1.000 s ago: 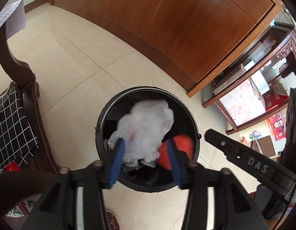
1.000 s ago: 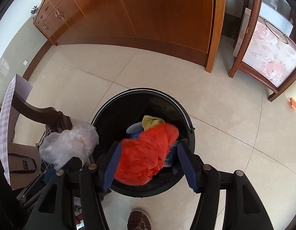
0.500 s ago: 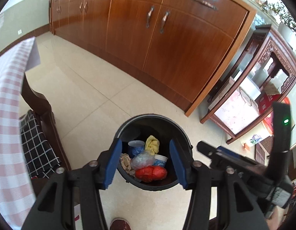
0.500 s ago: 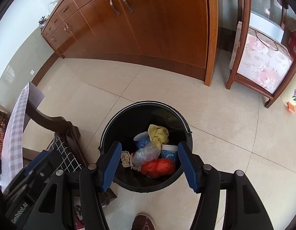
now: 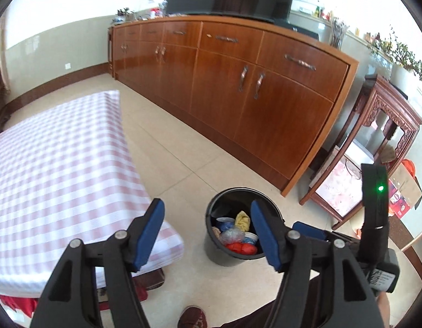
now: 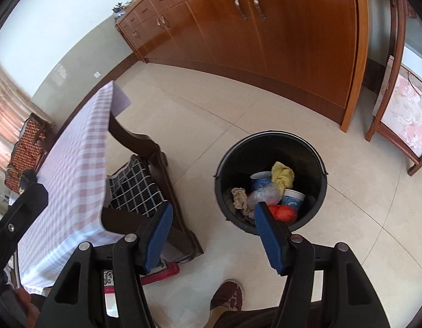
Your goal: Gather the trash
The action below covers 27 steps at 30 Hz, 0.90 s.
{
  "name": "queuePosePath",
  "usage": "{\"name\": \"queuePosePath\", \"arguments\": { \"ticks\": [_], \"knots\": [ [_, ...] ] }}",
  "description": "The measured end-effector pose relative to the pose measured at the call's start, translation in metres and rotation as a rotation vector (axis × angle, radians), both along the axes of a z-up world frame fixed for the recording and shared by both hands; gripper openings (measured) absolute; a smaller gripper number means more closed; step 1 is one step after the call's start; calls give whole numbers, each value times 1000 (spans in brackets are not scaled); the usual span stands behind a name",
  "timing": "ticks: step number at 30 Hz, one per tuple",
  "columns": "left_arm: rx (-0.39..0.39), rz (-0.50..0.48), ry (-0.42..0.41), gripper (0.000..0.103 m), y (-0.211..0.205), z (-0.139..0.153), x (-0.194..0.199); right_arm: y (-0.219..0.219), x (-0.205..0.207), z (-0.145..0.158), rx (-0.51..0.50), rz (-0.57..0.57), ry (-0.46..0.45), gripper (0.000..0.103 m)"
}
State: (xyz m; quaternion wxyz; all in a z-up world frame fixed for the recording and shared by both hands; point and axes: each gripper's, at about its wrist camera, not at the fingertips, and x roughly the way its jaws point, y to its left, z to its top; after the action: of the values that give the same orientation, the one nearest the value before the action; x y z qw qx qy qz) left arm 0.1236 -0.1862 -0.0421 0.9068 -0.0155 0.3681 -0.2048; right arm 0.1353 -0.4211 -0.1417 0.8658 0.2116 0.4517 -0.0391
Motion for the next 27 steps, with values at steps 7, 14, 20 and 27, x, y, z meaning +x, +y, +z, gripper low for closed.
{"name": "queuePosePath", "arguments": {
  "ticks": [7, 14, 20, 27],
  "knots": [
    [9, 131, -75, 81, 74, 21, -42, 72, -40, 60, -60, 156, -141, 76],
    [39, 279, -120, 96, 126, 34, -86, 148, -87, 107, -178, 267, -276, 86],
    [17, 374, -143, 99, 153, 42, -109, 195, -113, 128, -237, 300, -345, 89],
    [40, 416, -160, 99, 165, 44, -124, 213, -129, 141, -229, 279, -366, 90]
  ]
}}
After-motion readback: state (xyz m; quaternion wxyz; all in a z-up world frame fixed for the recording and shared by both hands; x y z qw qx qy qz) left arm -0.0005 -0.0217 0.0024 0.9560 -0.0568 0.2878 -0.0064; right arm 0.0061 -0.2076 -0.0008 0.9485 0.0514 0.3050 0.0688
